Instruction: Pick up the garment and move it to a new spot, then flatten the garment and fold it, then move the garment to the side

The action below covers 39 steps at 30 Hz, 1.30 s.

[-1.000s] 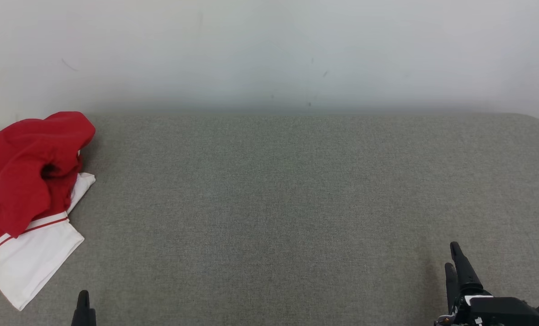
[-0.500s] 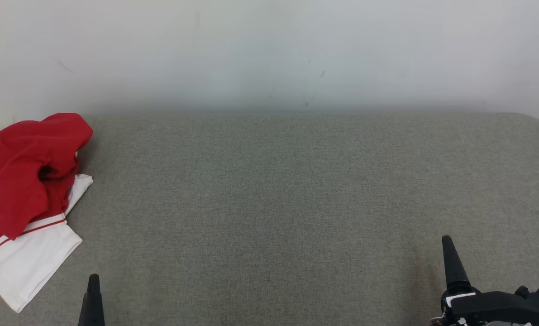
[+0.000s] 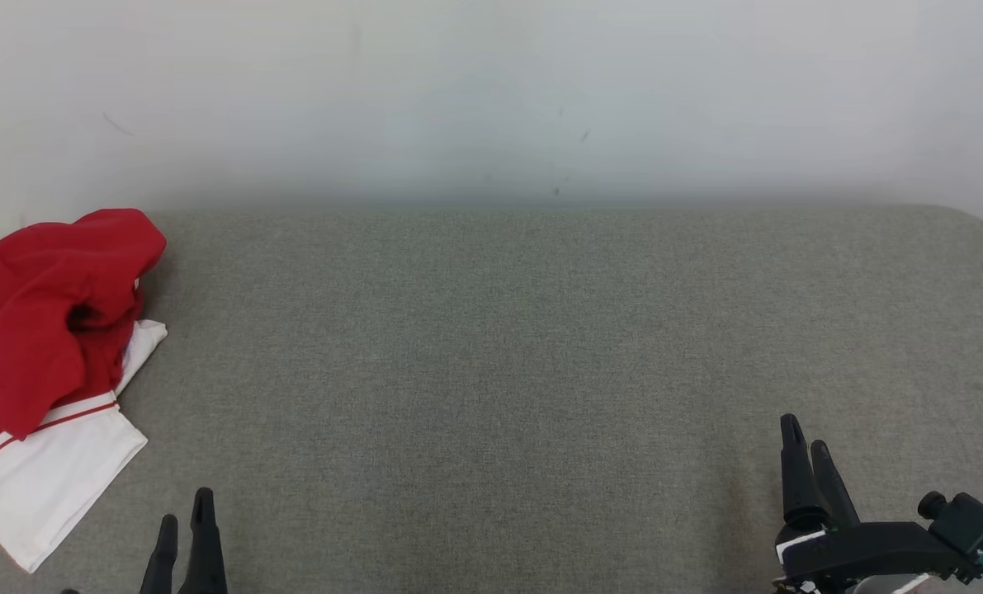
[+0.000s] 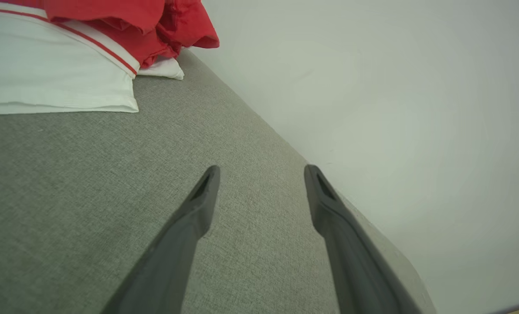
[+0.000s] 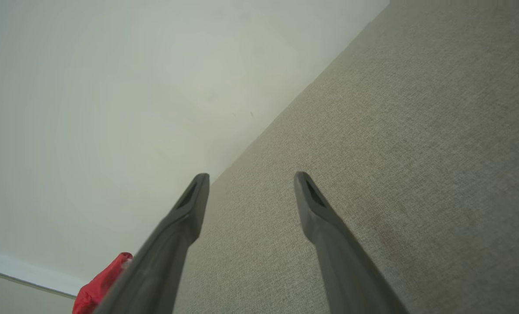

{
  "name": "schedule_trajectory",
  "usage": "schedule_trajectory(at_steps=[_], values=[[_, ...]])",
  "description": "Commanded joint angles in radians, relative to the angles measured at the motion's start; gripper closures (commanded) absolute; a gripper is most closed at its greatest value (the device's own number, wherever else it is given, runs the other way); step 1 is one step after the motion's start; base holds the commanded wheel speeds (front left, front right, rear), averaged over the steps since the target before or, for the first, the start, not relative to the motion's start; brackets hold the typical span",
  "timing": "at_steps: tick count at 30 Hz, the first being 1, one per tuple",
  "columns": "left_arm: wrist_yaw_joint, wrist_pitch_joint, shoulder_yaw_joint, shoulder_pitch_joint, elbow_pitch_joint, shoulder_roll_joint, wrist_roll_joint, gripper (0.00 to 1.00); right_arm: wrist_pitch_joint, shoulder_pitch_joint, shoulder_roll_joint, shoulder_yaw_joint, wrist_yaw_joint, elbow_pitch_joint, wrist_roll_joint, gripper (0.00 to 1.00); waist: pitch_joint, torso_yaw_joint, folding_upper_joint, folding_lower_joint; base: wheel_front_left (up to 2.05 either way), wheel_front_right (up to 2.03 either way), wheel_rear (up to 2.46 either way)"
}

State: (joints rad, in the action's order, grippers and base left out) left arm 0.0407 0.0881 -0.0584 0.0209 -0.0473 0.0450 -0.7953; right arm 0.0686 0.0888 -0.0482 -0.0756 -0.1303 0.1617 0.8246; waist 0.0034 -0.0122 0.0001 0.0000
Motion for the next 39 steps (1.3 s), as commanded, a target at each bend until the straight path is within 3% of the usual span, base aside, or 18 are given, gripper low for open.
schedule_trajectory(at_steps=[1,13,39], values=[[-0.010,0.012,0.006,0.001,0.020,0.015,0.057,0.00,0.013,0.001,-0.003,-0.010,0.000,-0.018,-0.061,0.00,0.000,0.000,-0.0001,0.0000,0.00,0.00,0.00],[-0.054,0.046,0.051,0.004,0.032,0.049,0.233,0.00,0.051,-0.007,-0.003,-0.039,0.000,-0.042,-0.265,0.00,-0.002,-0.004,-0.0001,0.0000,0.00,0.00,0.00],[-0.096,0.107,0.125,0.011,0.022,0.104,0.476,0.00,0.119,-0.018,-0.003,-0.060,-0.001,-0.010,-0.545,0.00,-0.013,-0.011,-0.0001,0.0000,0.00,0.00,0.00]])
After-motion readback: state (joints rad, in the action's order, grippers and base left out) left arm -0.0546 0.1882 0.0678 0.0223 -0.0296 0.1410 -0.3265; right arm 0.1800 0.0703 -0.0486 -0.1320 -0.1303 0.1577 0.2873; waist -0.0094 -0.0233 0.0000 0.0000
